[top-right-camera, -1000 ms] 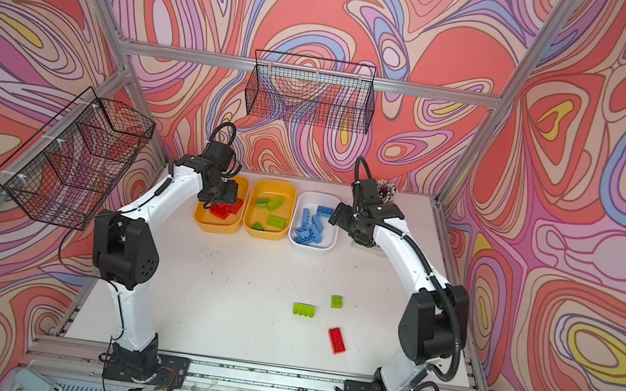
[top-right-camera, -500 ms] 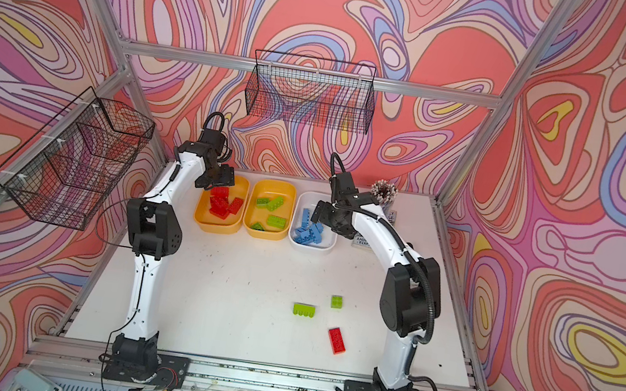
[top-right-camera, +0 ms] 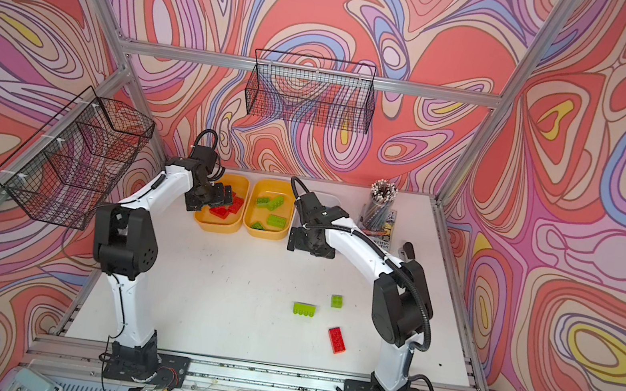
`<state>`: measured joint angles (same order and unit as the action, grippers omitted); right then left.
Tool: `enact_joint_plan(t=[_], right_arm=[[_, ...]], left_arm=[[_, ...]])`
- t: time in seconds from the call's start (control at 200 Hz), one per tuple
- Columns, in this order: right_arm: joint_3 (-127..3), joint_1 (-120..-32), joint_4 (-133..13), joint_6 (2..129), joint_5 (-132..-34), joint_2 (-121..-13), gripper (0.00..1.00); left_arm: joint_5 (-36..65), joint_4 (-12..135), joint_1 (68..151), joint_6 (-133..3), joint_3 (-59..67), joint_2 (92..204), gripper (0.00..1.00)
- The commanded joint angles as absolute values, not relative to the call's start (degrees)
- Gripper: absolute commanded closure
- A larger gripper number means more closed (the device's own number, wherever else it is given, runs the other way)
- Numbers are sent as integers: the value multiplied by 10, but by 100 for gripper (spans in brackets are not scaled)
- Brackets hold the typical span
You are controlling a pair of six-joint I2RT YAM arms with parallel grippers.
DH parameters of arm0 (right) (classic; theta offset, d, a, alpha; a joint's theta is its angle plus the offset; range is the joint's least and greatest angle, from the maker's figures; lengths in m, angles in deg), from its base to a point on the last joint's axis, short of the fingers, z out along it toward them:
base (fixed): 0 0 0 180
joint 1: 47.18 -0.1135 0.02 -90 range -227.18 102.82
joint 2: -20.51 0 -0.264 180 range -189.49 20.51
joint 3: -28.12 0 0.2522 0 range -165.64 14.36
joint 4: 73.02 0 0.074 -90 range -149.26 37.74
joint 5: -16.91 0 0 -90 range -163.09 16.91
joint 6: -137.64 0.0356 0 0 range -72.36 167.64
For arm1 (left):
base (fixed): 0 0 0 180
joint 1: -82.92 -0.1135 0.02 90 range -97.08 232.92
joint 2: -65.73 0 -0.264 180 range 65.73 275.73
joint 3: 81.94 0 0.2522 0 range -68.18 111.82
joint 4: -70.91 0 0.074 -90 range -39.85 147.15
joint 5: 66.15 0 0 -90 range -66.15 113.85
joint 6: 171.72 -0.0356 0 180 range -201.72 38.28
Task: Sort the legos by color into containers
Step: 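Move the right gripper over a lime-green 2x3 brick while the left arm draws back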
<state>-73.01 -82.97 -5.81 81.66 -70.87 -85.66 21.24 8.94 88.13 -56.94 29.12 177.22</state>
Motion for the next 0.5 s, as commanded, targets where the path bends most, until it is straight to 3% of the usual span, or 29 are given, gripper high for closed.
enact_joint_plan(t=[0.0, 0.496], right_arm=[[-682, -853, -50, 850, -688, -808, 2], [-544, -965, -54, 1035, -641, -748, 2]], left_arm=[[212, 132, 903, -550, 207, 1683, 0], [221, 181, 975, -476, -128, 1393, 0]])
